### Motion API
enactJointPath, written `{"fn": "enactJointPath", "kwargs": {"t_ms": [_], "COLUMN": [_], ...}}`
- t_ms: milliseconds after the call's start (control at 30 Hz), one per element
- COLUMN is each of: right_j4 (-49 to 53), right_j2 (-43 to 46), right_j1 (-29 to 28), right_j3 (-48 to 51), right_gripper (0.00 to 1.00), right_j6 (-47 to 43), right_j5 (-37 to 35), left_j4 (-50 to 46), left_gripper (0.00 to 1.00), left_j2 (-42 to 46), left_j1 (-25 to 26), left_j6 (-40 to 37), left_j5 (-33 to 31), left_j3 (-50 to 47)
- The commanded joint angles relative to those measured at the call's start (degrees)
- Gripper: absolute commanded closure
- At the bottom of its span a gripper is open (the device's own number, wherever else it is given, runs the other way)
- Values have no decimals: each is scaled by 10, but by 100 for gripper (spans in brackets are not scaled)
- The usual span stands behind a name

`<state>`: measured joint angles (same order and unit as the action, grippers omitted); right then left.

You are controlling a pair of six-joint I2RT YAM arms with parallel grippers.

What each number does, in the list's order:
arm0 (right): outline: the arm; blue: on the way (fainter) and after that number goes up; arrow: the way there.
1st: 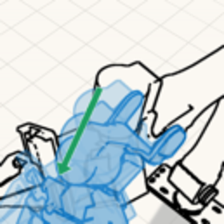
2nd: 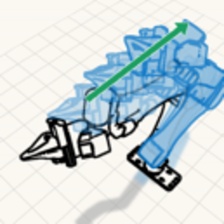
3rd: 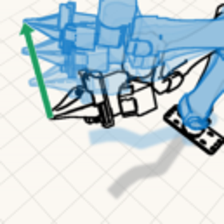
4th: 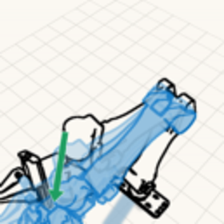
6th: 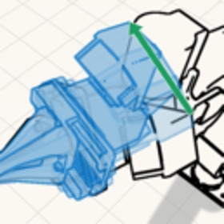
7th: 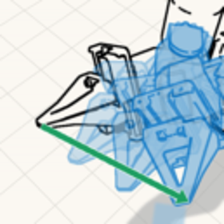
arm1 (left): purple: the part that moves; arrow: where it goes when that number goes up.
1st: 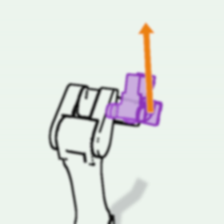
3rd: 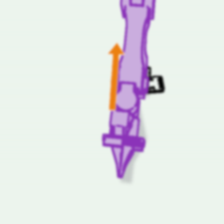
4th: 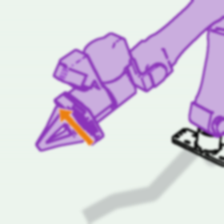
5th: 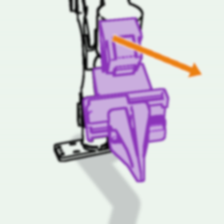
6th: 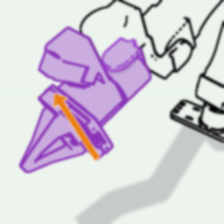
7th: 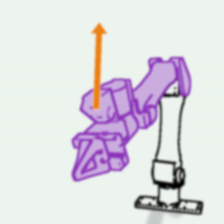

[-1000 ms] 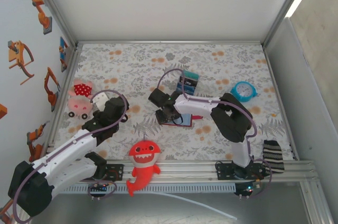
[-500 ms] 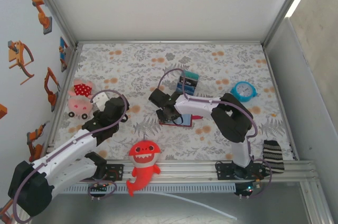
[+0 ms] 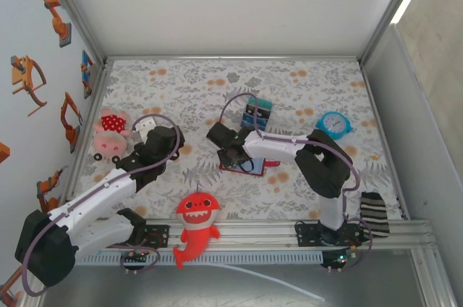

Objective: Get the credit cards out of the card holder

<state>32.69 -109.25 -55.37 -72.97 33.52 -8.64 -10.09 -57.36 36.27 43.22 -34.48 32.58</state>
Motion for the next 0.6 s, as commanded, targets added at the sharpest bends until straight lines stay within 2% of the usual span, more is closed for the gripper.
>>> {"fn": "enactJointPath", "kwargs": {"t_ms": [0,100,200,567], "right_j4": [14,20,26,31], "right_j2": [31,37,41,71], "right_j1": [-3,-3,-2,1], "right_j3": [9,14,20,57], "right_gripper": [75,67,63,62], "right_j6": [18,23,27,55], "right_j5": [-30,-42,-54,-92], "left_j4": [22,28,33,30], "left_gripper": [3,3,3,3], "left_j2": [-10,-17,-20,-31], "left_j1": [-5,-5,-5,-4], "left_j6": [-32,-34,-35,-51], "left_j5": [31,42,48,63], "left_j3": [21,28,32,43]}}
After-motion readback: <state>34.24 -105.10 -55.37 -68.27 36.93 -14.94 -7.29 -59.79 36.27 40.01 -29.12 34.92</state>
